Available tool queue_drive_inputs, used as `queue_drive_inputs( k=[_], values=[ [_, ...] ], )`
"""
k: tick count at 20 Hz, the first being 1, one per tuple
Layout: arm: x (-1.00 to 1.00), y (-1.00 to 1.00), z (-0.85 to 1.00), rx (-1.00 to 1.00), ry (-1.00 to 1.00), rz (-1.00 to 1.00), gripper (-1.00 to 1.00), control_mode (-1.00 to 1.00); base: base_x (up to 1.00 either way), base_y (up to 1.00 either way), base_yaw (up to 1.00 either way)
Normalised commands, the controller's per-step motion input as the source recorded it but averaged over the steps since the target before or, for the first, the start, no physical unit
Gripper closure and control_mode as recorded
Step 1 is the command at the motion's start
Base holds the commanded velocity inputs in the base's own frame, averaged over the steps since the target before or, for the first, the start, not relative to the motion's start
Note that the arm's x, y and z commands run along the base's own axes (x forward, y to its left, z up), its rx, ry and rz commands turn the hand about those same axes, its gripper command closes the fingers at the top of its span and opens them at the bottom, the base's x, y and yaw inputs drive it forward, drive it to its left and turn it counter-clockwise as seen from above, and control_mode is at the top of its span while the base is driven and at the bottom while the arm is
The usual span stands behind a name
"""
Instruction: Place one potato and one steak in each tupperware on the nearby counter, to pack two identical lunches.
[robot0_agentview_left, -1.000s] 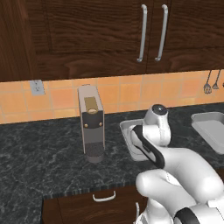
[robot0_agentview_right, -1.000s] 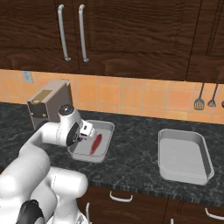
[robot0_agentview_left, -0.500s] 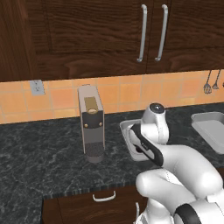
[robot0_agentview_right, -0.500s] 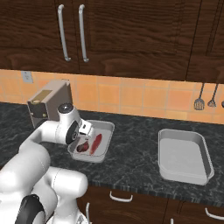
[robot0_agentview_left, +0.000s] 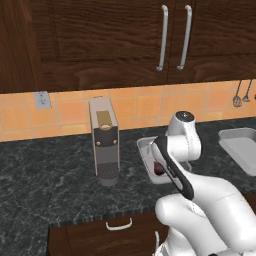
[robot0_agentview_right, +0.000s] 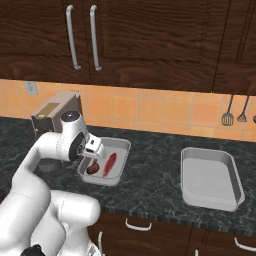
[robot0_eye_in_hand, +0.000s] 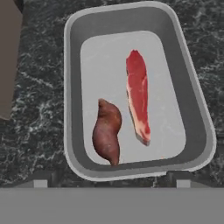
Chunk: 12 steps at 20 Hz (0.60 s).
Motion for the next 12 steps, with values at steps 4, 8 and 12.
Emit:
queue_drive_inputs(
  k=[4,8,12],
  values=[
    [-1.0,0.0,0.02,0.0,-0.02,0.0,-1.0,-1.0,0.0,0.0,0.0],
    [-0.84,0.0,0.24,0.0,-0.01,0.0,-1.0,-1.0,0.0,0.0,0.0],
    [-0.45,0.01,0.6,0.0,-0.24,0.0,-1.0,-1.0,0.0,0.0,0.0]
  ],
)
